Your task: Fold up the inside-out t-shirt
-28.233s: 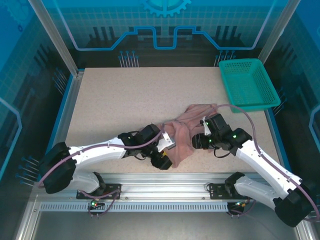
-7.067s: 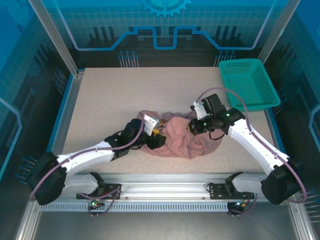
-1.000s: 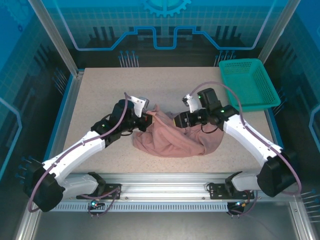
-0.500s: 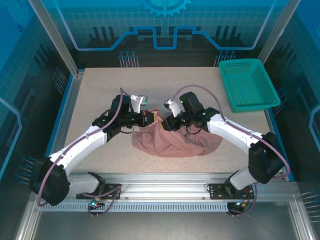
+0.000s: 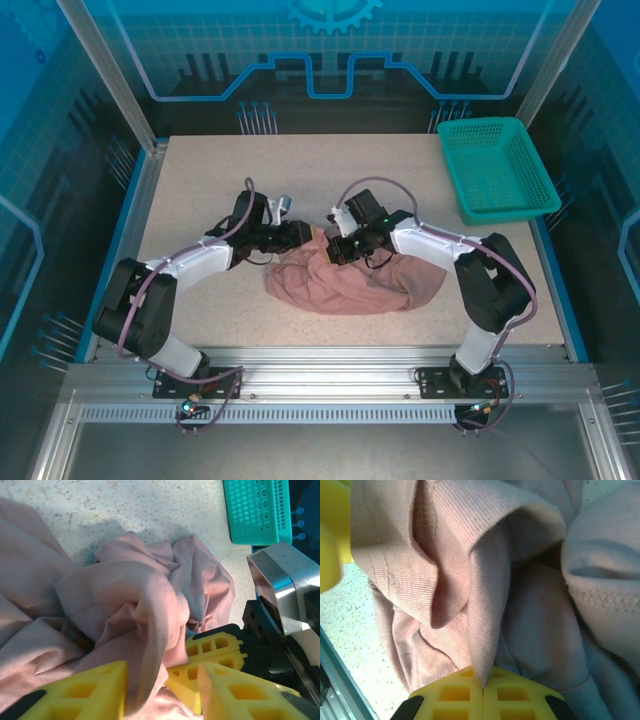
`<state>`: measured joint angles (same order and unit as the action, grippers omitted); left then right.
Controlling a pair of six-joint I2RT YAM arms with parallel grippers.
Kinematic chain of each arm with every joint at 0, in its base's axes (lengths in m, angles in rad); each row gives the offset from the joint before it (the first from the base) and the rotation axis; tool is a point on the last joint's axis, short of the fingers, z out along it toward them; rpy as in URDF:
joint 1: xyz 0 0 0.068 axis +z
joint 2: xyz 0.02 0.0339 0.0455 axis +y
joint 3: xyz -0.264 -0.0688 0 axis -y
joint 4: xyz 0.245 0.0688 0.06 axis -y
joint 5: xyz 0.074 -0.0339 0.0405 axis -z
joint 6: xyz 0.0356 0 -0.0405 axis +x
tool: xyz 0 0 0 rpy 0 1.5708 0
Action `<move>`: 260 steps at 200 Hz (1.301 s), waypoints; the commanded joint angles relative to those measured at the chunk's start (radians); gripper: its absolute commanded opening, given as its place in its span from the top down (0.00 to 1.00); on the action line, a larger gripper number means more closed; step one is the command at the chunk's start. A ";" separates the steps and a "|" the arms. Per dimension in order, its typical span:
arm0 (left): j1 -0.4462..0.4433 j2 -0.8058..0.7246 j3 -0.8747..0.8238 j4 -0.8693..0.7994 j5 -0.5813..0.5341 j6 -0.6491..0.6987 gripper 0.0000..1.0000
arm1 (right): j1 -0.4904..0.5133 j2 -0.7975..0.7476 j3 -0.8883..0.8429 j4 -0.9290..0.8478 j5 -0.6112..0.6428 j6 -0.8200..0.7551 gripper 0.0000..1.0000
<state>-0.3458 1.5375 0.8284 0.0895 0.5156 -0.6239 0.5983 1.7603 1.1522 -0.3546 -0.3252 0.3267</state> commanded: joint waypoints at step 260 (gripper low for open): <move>-0.133 0.186 0.197 -0.170 -0.428 0.581 0.49 | -0.049 0.057 0.109 -0.061 -0.084 0.000 1.00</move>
<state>-0.4751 1.6897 0.9867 -0.0814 0.0273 -0.0757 0.5610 1.8015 1.2354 -0.3958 -0.3828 0.3397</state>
